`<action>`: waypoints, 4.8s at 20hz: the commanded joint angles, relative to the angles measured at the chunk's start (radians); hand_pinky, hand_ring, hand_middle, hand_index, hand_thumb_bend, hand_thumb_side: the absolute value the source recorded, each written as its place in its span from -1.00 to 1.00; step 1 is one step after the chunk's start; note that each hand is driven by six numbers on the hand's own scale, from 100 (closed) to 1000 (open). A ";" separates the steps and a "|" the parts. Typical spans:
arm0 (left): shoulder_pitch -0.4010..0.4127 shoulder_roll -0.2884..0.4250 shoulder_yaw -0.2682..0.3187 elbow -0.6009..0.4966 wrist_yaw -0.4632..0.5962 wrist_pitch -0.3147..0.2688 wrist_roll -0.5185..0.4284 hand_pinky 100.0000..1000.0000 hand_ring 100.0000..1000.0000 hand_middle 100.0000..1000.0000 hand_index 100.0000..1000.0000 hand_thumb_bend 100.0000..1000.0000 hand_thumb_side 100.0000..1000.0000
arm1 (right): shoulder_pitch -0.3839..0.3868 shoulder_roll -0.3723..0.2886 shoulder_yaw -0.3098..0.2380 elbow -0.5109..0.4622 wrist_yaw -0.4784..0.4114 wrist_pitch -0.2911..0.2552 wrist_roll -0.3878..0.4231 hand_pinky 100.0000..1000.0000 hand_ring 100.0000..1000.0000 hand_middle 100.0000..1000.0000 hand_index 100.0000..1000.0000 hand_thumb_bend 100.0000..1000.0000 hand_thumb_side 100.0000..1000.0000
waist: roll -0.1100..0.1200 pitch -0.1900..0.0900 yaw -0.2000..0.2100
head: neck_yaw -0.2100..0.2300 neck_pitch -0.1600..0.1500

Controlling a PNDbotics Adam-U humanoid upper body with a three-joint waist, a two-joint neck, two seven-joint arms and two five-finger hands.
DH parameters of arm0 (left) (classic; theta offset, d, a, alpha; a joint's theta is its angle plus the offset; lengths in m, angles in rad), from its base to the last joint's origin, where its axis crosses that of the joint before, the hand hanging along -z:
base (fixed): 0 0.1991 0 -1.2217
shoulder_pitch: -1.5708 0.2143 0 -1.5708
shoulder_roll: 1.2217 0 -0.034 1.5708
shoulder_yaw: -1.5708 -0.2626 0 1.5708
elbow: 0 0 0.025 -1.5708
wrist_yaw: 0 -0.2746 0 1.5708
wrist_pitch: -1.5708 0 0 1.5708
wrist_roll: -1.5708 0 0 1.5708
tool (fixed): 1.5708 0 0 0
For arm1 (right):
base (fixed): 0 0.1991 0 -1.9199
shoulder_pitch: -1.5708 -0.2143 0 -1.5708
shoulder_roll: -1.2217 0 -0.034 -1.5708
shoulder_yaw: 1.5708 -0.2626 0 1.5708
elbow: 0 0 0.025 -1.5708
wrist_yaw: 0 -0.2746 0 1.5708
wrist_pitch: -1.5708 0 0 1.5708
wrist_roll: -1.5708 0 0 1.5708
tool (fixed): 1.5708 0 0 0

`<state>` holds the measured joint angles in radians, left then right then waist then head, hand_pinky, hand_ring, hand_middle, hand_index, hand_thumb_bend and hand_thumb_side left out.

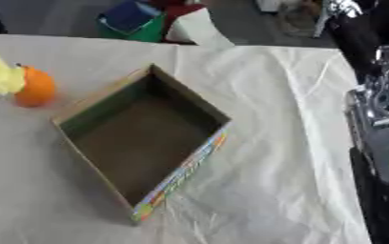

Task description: Pick up objects on the table and place them in the box.

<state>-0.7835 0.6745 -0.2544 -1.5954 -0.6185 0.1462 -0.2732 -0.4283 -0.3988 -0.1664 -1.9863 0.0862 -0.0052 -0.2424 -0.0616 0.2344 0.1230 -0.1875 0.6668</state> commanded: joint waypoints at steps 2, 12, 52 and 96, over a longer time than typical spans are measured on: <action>-0.052 -0.031 -0.010 -0.109 0.001 0.042 0.008 -0.49 -0.09 -0.34 -0.28 -1.00 -0.59 | -0.017 -0.014 -0.007 -0.014 -0.002 -0.007 -0.003 0.47 0.29 -0.18 0.51 -1.00 -0.18 | 0.008 -0.022 -0.004 | -0.021 0.001; -0.107 -0.228 -0.080 -0.151 -0.090 0.057 -0.031 -0.48 -0.09 -0.33 -0.27 -1.00 -0.59 | -0.025 -0.009 -0.010 -0.014 -0.001 -0.012 -0.013 0.47 0.30 -0.18 0.51 -1.00 -0.19 | 0.015 -0.025 -0.011 | -0.006 0.004; -0.097 -0.385 -0.234 0.036 -0.544 -0.247 -0.312 0.54 0.89 0.80 0.94 0.23 0.72 | -0.030 0.002 -0.003 -0.014 -0.002 -0.005 -0.003 0.48 0.29 -0.19 0.51 -1.00 -0.17 | 0.033 -0.013 -0.018 | 0.007 -0.007; -0.108 -0.247 -0.026 -0.180 -0.344 -0.078 -0.237 0.32 0.70 0.60 0.80 -0.10 0.58 | -0.008 -0.008 -0.015 -0.014 0.008 0.003 -0.014 0.48 0.30 -0.20 0.51 -1.00 -0.18 | 0.034 -0.023 0.012 | -0.006 0.011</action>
<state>-0.8780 0.3835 -0.3175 -1.7382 -0.9721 0.0525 -0.5284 -0.4298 -0.3758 -0.1723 -1.9863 0.0873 -0.0030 -0.2523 -0.0273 0.2317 0.1356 -0.1894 0.6729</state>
